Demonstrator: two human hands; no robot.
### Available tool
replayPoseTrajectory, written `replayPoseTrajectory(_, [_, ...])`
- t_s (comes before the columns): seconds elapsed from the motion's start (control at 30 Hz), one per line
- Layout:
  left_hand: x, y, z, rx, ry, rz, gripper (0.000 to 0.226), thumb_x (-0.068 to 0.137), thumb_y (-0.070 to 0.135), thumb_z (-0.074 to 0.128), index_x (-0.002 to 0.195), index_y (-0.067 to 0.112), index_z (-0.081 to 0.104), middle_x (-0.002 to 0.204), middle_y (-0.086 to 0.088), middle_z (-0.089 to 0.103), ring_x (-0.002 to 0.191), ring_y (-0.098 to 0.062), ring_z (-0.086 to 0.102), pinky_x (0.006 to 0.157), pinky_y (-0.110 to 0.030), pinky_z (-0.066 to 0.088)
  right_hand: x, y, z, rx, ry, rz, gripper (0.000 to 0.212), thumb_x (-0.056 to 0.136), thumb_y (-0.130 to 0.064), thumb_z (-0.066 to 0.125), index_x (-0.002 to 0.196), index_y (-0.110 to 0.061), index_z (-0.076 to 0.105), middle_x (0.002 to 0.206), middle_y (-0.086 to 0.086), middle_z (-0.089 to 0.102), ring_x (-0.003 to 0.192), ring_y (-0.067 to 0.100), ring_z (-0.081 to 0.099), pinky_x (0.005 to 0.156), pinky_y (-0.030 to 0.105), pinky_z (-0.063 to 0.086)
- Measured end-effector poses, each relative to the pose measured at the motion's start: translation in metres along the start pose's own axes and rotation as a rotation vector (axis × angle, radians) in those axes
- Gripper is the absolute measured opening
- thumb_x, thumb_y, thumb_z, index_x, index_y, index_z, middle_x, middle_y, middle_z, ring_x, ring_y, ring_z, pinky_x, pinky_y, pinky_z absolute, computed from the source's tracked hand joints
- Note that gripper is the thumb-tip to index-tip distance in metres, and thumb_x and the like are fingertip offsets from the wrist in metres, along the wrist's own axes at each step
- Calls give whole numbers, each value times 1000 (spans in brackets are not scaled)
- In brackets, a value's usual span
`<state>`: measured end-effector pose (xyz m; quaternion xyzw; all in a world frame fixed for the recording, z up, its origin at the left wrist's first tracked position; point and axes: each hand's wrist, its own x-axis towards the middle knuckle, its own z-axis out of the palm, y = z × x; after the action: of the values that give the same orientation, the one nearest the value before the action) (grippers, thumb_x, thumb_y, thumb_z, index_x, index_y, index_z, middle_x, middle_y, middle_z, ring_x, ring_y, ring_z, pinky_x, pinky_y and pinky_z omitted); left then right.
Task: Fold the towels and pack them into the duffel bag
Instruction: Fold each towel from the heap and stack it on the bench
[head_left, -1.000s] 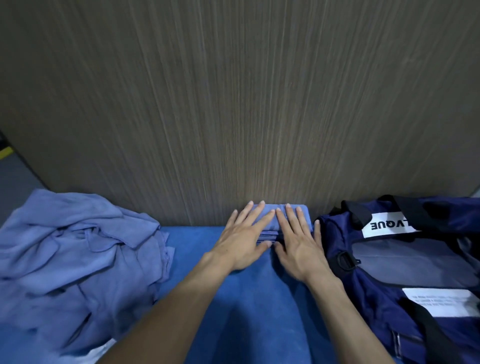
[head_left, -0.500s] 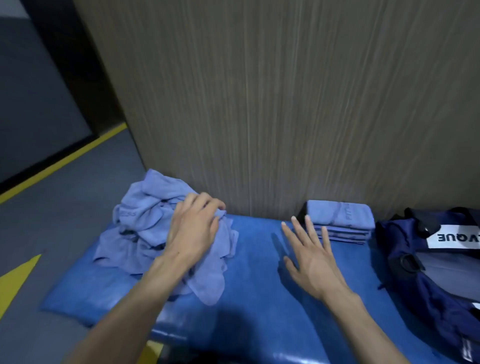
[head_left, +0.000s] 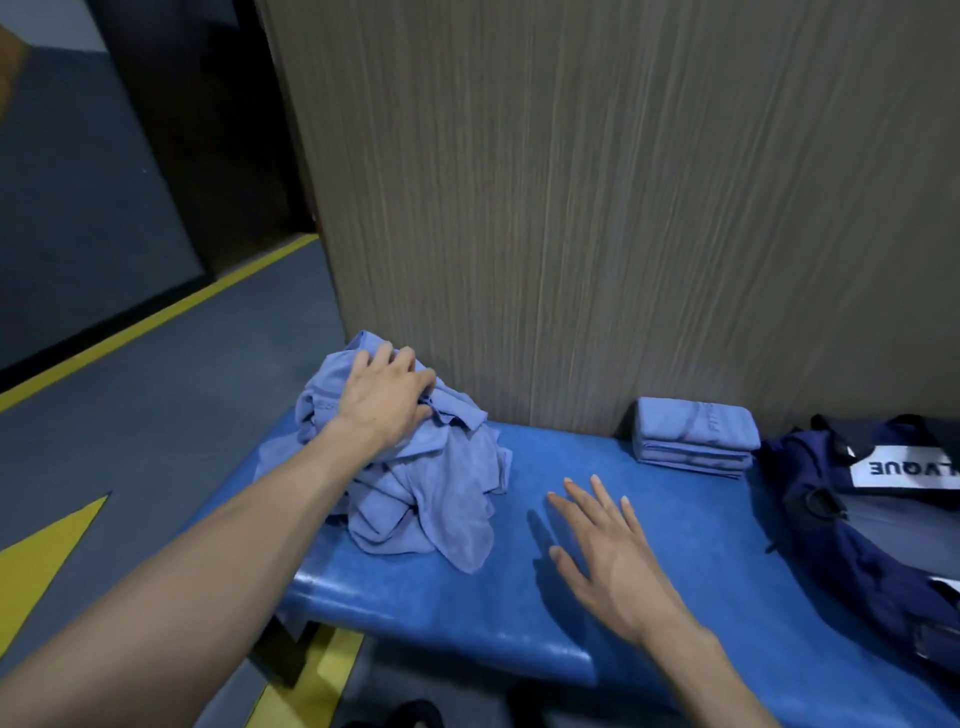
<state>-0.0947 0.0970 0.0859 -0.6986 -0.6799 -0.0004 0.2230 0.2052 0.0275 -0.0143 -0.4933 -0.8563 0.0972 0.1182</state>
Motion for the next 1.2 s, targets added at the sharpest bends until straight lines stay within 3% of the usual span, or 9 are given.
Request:
replayPoseTrajectory(0.27, [11, 3, -4, -340, 2, 5, 21, 94, 32, 50, 109, 32, 64, 117, 7, 56, 109, -20, 44, 91, -39, 33, -6, 3, 1, 15, -52, 16, 90, 78, -65, 0, 158, -31, 23, 168, -9, 9, 157, 22, -5, 121, 36, -6])
replayPoseTrajectory(0.43, [22, 14, 8, -249, -120, 315, 16, 88, 36, 56, 89, 31, 71, 125, 17, 58, 126, -16, 40, 96, -38, 29, 4, -3, -5, 25, -58, 10, 92, 76, -66, -2, 158, -32, 20, 168, -12, 4, 156, 18, -8, 122, 34, -6])
replayPoseTrajectory(0.53, [29, 22, 15, -234, -247, 378, 23, 85, 37, 56, 97, 31, 74, 113, 19, 66, 128, -12, 41, 103, -38, 28, 7, -3, -5, 53, -63, 17, 79, 87, -63, 10, 159, -31, 21, 168, -10, 6, 156, 19, -6, 123, 35, -5])
replayPoseTrajectory(0.63, [34, 22, 12, -420, -216, 318, 33, 80, 36, 45, 94, 25, 72, 92, 11, 69, 100, -12, 57, 91, -41, 47, 10, -4, -6, 57, -76, 20, 62, 102, -49, 32, 159, -29, 19, 169, -9, 4, 156, 18, -6, 124, 35, -4])
replayPoseTrajectory(0.7, [40, 21, 4, -719, -96, 150, 24, 84, 26, 52, 92, 16, 72, 93, 4, 71, 92, -16, 64, 87, -43, 52, 11, -4, -5, 74, -82, 19, 67, 97, -53, 26, 160, -29, 18, 169, -9, 5, 156, 17, -5, 125, 35, -3])
replayPoseTrajectory(0.87, [56, -9, -62, -1375, 269, -294, 30, 94, 2, 62, 122, 10, 70, 116, 0, 71, 83, 20, 60, 80, -1, 43, 11, -7, -5, 137, -51, -9, 70, 96, -51, 28, 160, -28, 15, 168, -11, 7, 156, 13, -5, 126, 32, -1])
replayPoseTrajectory(1.03, [48, -54, -110, -1242, 256, -236, 33, 96, 12, 61, 126, 22, 70, 123, 13, 68, 116, 2, 60, 101, -18, 43, 4, -10, -7, 262, 22, -16, 64, 101, -42, 44, 159, -28, 21, 166, -14, 15, 154, 6, 3, 125, 23, 6])
replayPoseTrajectory(1.13, [31, -61, -119, -1210, 112, -117, 30, 98, 7, 58, 120, 21, 72, 120, 14, 69, 103, 9, 61, 95, -19, 45, 4, -34, -20, 435, 95, -33, 58, 100, -28, 58, 152, -30, 32, 151, -30, 26, 137, -18, 19, 111, 2, 11])
replayPoseTrajectory(1.2, [17, -52, -124, -1230, -2, -52, 31, 99, 1, 54, 116, 16, 73, 111, 18, 71, 86, 16, 60, 84, -12, 42, 15, -59, -29, 565, 132, -41, 58, 97, -20, 62, 147, -32, 36, 144, -33, 33, 127, -25, 28, 110, 5, 23])
